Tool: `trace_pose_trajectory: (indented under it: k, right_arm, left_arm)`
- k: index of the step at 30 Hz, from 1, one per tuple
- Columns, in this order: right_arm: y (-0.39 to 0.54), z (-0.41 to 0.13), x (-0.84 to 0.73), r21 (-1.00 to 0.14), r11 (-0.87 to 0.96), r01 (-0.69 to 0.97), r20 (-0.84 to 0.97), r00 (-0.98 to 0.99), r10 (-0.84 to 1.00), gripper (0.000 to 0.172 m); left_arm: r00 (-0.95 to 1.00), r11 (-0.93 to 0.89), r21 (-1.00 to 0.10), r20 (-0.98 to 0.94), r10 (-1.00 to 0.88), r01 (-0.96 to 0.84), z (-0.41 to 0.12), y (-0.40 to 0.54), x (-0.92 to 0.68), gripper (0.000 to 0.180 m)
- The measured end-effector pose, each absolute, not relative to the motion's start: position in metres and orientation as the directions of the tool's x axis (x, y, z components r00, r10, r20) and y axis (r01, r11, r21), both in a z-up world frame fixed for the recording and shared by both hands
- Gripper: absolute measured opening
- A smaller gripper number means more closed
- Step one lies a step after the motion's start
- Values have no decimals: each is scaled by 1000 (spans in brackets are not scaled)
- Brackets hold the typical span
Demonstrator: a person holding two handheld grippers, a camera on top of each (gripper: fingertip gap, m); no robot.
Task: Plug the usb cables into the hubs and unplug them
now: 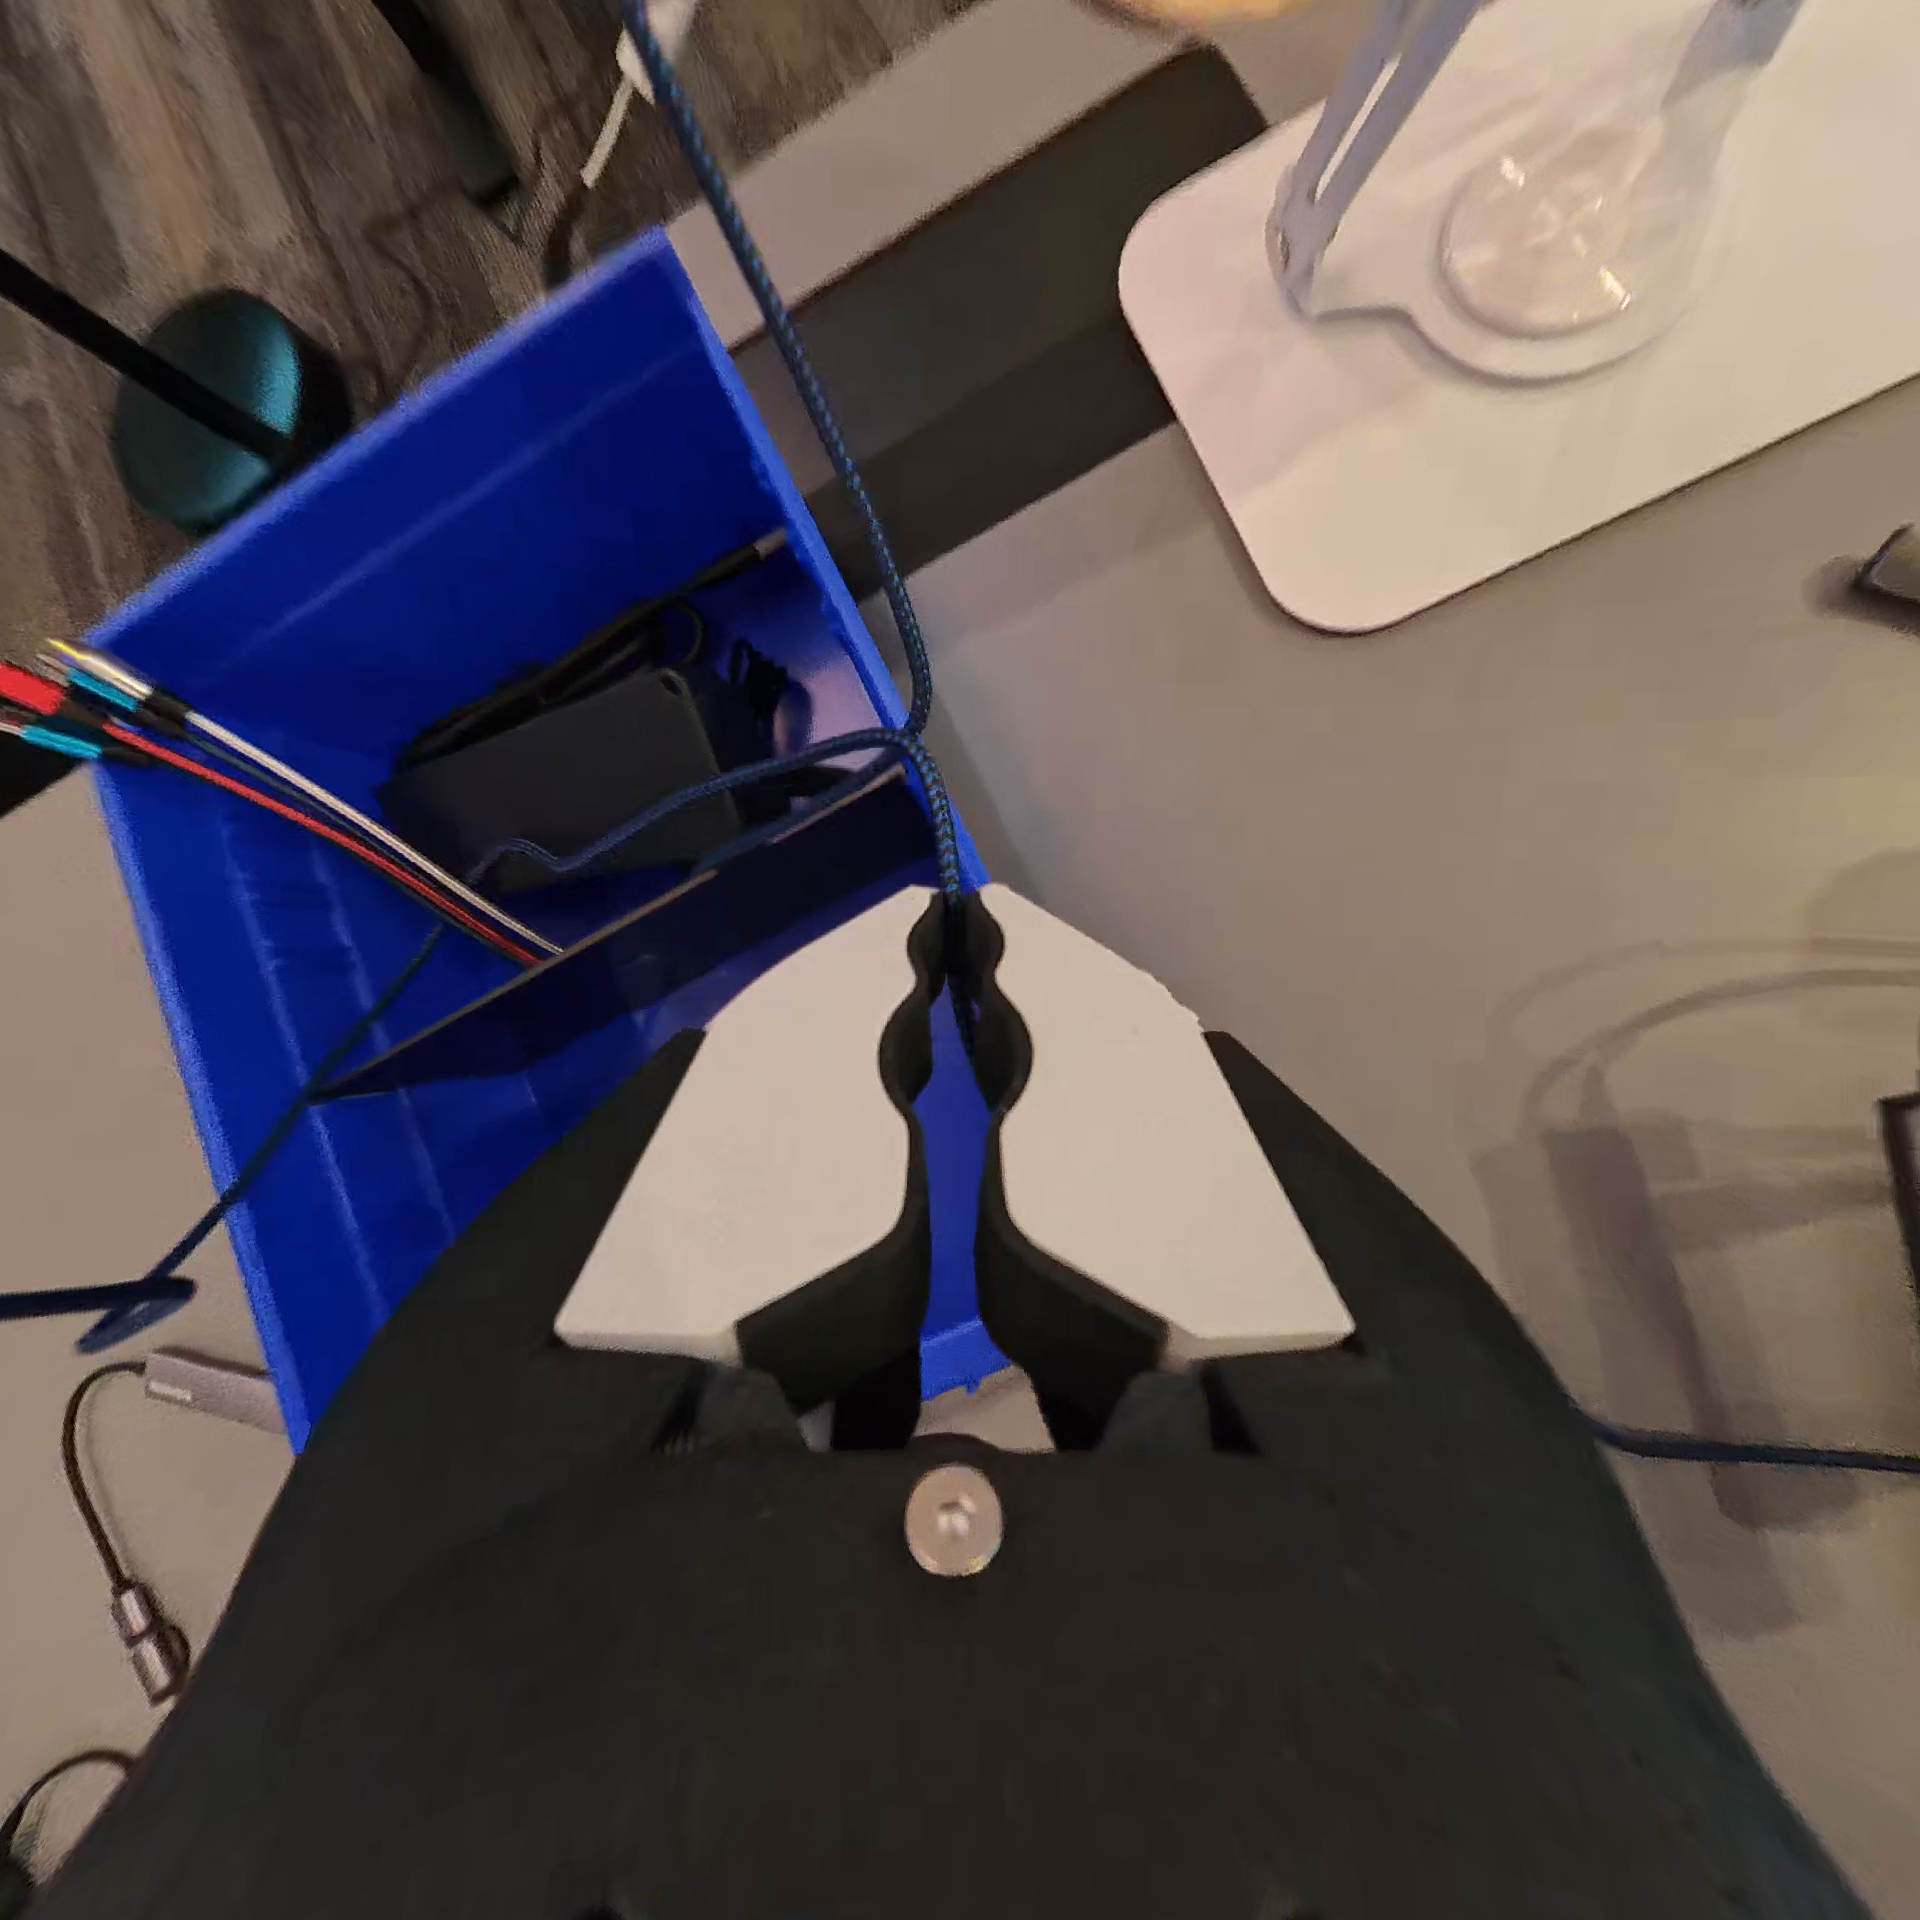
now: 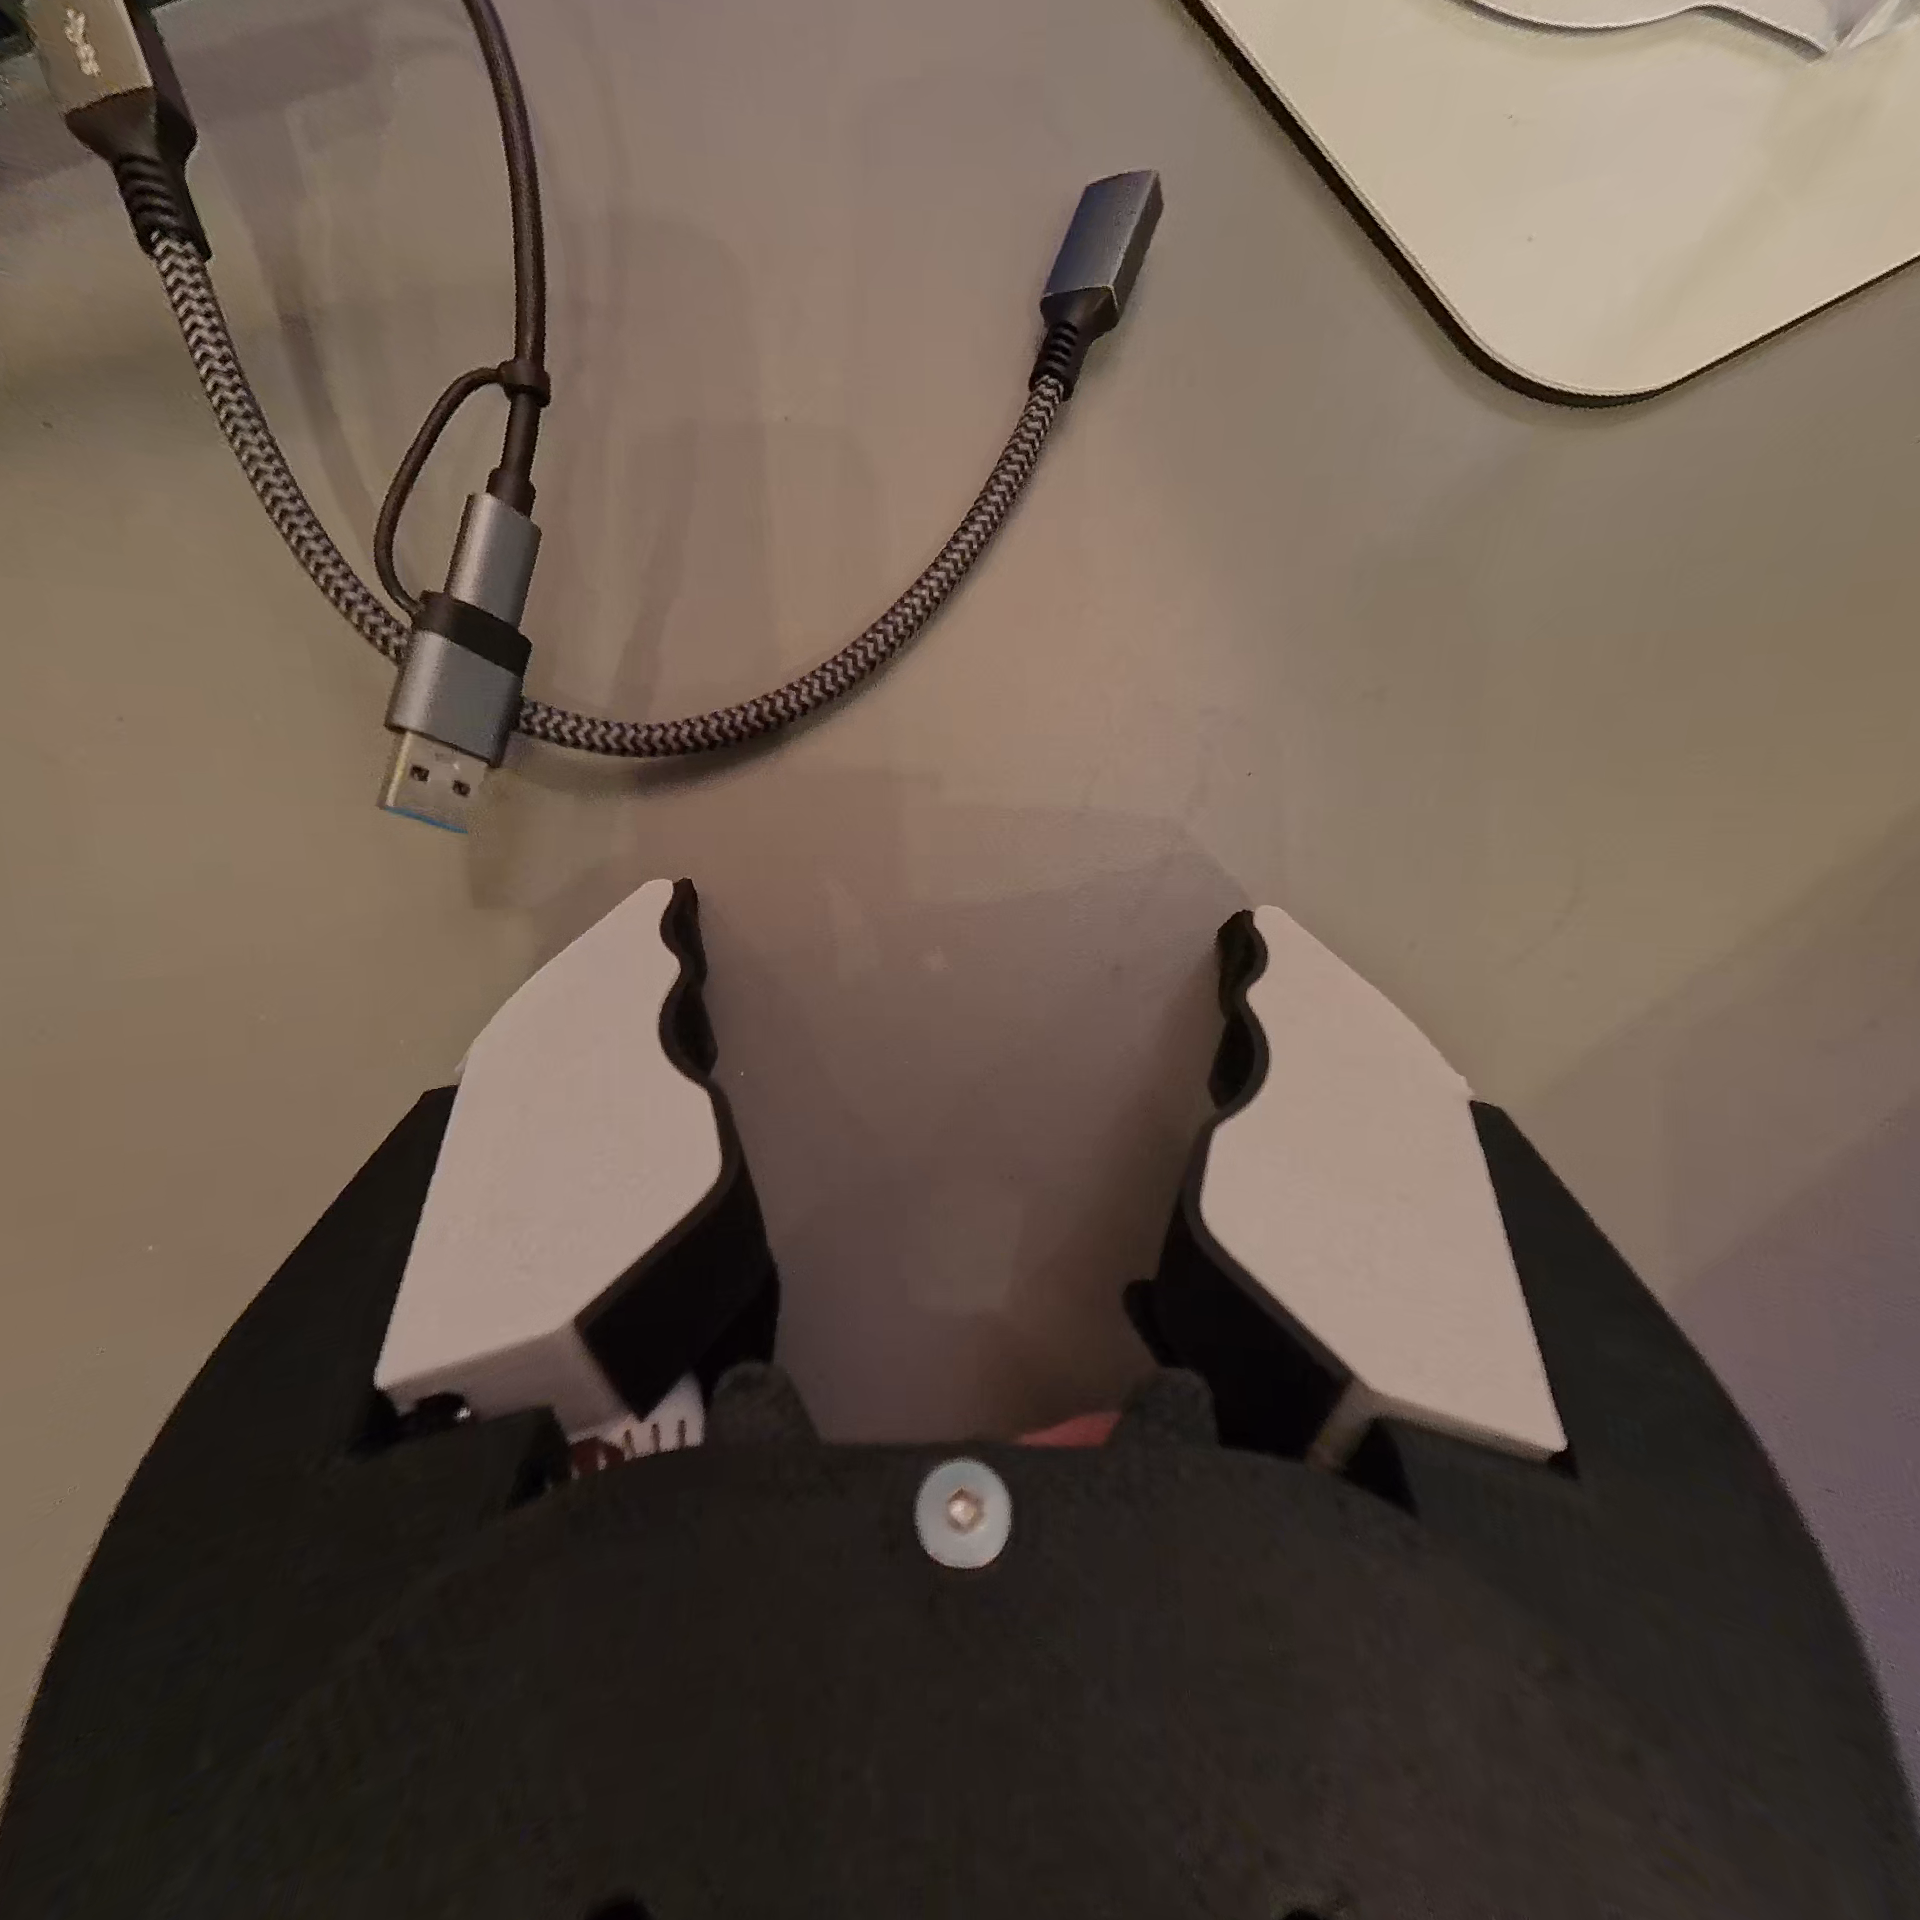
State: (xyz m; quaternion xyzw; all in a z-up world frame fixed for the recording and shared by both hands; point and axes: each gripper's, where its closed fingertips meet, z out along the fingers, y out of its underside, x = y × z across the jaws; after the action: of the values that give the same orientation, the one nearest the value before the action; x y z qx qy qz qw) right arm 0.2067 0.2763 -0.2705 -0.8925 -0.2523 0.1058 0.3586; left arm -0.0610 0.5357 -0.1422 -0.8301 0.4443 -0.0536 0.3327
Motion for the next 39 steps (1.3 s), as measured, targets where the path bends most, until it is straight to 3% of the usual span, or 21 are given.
trace_pose_trajectory:
  k: [9, 14, 20, 27, 36, 39]
  right_arm:
    - [276, -271, 207, -694, -616, 374, -8, 850, 526, 94]
    - [276, -271, 207, -694, -615, 375, -8, 850, 526, 94]
    - [276, -271, 207, -694, -615, 375, -7, 850, 526, 94]
    - [276, -271, 207, -694, -615, 375, -7, 850, 526, 94]
    - [276, -271, 207, -694, -614, 376, -6, 850, 527, 94]
    - [276, -271, 207, -694, -614, 376, -6, 850, 527, 94]
  left_arm:
    - [511, -108, -797, -271, -816, -595, -47, 479, -47, 2]
    - [431, 64, -813, -371, -823, -578, 2, 418, -23, 2]
    - [289, 189, -806, -405, -867, -561, 13, 342, 19, 2]
    - [-26, 276, -759, -324, -946, -590, -61, 230, 77, 2]
    - [-293, 223, -639, 3, -956, -736, -202, 131, 88, 5]
    - [-313, 166, -557, 180, -932, -814, -223, 116, 73, 63]
